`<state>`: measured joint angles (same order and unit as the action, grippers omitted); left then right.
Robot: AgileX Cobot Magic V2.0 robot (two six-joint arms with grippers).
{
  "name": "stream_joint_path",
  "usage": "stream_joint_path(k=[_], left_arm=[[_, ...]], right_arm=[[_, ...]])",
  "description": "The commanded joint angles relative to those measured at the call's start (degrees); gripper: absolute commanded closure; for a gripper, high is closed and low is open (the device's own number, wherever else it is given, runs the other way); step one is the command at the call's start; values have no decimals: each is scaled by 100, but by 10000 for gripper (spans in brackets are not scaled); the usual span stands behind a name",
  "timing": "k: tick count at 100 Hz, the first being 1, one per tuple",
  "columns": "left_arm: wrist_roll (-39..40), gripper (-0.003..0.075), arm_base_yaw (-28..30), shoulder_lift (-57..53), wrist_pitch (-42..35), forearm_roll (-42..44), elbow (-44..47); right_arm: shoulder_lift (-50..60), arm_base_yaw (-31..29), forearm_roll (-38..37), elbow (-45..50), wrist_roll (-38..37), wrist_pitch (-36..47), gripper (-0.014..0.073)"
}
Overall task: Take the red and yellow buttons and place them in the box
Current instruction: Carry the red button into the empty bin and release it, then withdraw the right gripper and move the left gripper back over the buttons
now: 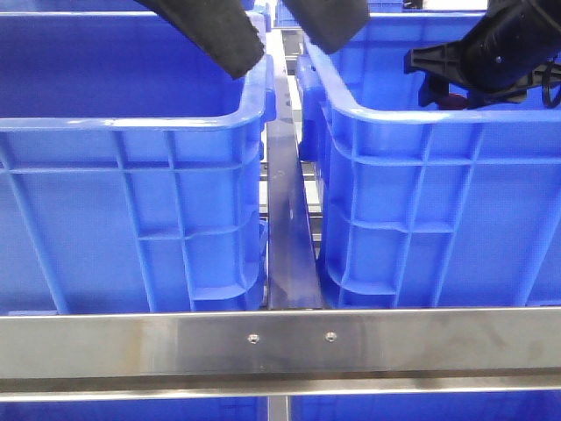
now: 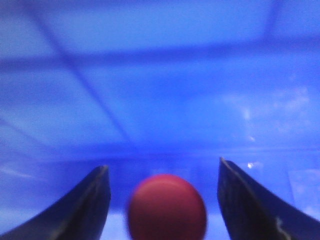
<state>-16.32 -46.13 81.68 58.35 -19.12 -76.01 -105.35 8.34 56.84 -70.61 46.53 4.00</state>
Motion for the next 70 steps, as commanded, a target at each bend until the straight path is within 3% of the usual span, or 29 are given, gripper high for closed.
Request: stream_joint_path(k=[1,24,51,61,70], left_arm=[[8,174,-48,-215,-202,-136,-146],[8,174,-48,-215,-202,-96,-146],[8,174,-48,-215,-243,267,-146],[8,174,-48,-215,-257,267,-146],[8,174,-48,-215,-257,267,-146]], right_arm=[[559,-7,-1,-172,53,59,104],[1261,-7,-1,105,58,-104,104],[2715,-7,-1,1367,58,-400,114],[3388,-7,-1,1918,58,-643,199],[3923,-7,-1,2392,58,-827,330]])
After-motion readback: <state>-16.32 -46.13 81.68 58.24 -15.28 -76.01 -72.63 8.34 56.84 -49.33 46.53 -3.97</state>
